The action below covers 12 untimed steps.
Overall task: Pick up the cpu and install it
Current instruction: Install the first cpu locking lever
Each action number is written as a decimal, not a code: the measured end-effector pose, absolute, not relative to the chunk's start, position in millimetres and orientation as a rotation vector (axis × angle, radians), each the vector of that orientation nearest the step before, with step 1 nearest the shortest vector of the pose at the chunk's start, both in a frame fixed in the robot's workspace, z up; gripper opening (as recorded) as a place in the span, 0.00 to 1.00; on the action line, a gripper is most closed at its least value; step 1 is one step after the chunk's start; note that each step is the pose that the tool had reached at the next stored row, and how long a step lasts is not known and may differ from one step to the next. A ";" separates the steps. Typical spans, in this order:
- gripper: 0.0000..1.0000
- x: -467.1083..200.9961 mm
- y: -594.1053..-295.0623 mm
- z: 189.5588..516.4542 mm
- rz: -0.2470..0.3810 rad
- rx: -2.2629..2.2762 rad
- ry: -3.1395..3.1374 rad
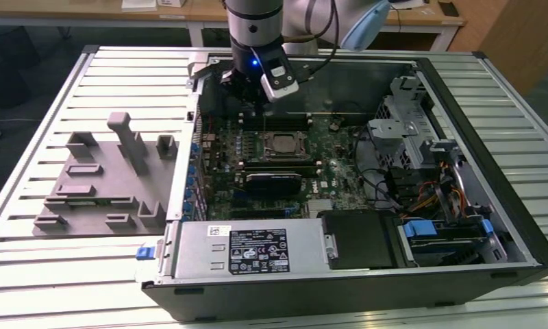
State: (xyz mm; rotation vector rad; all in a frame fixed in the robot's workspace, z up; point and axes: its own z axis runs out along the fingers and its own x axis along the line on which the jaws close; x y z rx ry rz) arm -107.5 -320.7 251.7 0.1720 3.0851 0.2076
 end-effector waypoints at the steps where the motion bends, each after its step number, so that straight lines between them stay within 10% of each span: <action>1: 0.11 -107.5 -320.7 251.5 0.199 0.175 3.082; 12: 0.11 -107.2 -320.6 251.8 0.170 0.186 3.073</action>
